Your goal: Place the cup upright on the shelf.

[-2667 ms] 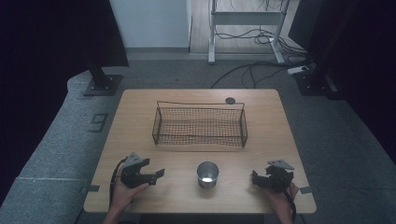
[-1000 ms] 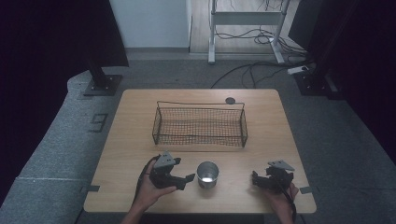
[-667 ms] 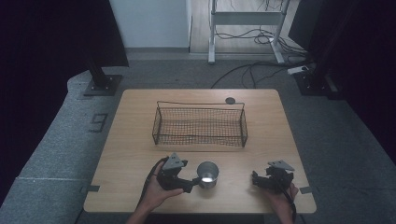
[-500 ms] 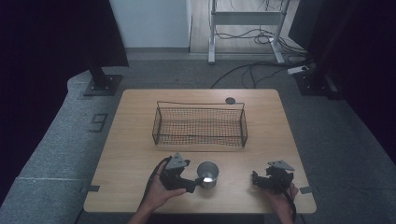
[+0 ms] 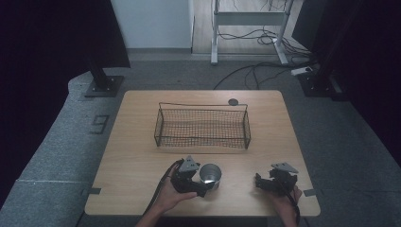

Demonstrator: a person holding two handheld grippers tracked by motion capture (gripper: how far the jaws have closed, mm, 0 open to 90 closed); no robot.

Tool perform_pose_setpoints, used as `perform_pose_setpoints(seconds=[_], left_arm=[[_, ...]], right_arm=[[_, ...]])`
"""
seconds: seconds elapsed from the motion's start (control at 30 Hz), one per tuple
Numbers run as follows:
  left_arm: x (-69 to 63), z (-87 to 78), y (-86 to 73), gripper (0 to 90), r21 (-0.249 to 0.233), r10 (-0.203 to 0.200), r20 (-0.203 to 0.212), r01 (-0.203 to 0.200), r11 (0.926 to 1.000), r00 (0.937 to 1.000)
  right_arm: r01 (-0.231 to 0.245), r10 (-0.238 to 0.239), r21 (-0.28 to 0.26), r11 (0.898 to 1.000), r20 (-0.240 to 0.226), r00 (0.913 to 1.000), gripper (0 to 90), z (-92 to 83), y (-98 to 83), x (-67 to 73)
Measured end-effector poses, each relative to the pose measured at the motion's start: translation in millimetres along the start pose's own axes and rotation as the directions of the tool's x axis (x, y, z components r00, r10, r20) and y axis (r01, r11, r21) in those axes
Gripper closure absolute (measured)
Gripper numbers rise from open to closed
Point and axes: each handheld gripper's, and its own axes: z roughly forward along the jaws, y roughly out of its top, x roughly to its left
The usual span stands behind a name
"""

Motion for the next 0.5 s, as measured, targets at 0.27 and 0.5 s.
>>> perform_pose_setpoints(seconds=[0.27, 0.5], left_arm=[[-4.5, 13.5, 3.0, 8.1, 0.018, 0.010, 0.009, -0.010, 0.9998, 0.9999], [-5.8, 26.6, 3.8, 8.2, 0.028, 0.021, -0.014, -0.021, 0.9994, 0.9997]], right_arm=[[0.000, 0.000, 0.000, 1.000, 0.000, 1.0000, 0.8, 0.0, 0.0, 0.0], [0.000, 0.000, 0.000, 1.000, 0.000, 1.0000, 0.8, 0.0, 0.0, 0.0]])
